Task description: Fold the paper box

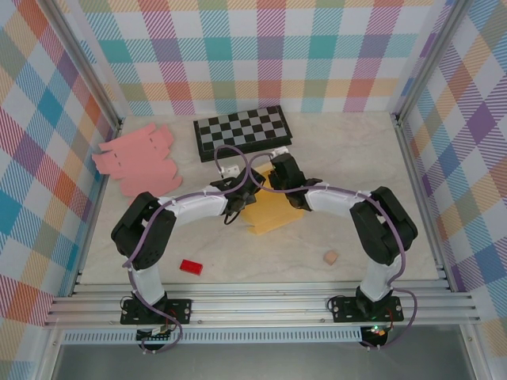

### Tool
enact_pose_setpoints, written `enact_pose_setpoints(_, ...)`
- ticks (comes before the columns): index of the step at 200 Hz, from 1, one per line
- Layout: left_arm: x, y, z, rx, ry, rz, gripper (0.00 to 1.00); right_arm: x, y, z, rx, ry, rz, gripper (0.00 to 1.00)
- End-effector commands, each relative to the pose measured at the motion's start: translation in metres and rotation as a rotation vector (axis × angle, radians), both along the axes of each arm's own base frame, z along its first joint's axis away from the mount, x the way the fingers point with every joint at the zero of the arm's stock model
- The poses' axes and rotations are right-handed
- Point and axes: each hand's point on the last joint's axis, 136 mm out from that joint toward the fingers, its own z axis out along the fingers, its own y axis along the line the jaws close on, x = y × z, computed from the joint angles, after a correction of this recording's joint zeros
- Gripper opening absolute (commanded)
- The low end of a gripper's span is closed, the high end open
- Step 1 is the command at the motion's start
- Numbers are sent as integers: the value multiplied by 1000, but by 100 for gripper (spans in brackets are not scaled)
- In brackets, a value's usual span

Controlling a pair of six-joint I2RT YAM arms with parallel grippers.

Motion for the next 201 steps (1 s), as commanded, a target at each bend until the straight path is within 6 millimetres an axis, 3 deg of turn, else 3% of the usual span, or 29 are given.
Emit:
enact_pose_setpoints(1, 1, 8, 11, 12, -10, 38, 6, 0, -59, -10, -155, 16, -272, 25)
enact_pose_setpoints(24, 1, 7, 9, 14, -3, 35, 6, -1, -58, -11, -127, 24, -282, 28)
enact_pose_setpoints(61, 2, 9, 8, 33, -3, 35, 6, -12, -8, -3, 105, 69, -45, 53)
enact_pose_setpoints(88, 4, 11, 6, 56, -8, 31, 6, -30, 7, 15, 210, 83, 57, 62)
enact_pose_setpoints(145, 10, 14, 7, 119, -61, -25, 6, -75, 2, 67, 321, 85, 177, 76)
enact_pose_setpoints(171, 21, 1, 16, 115, -185, -113, 6, -67, -12, 77, 349, 118, 128, 75)
enact_pose_setpoints(201, 20, -1, 26, 140, -328, -189, 6, -52, -19, 69, 463, 202, 80, 68)
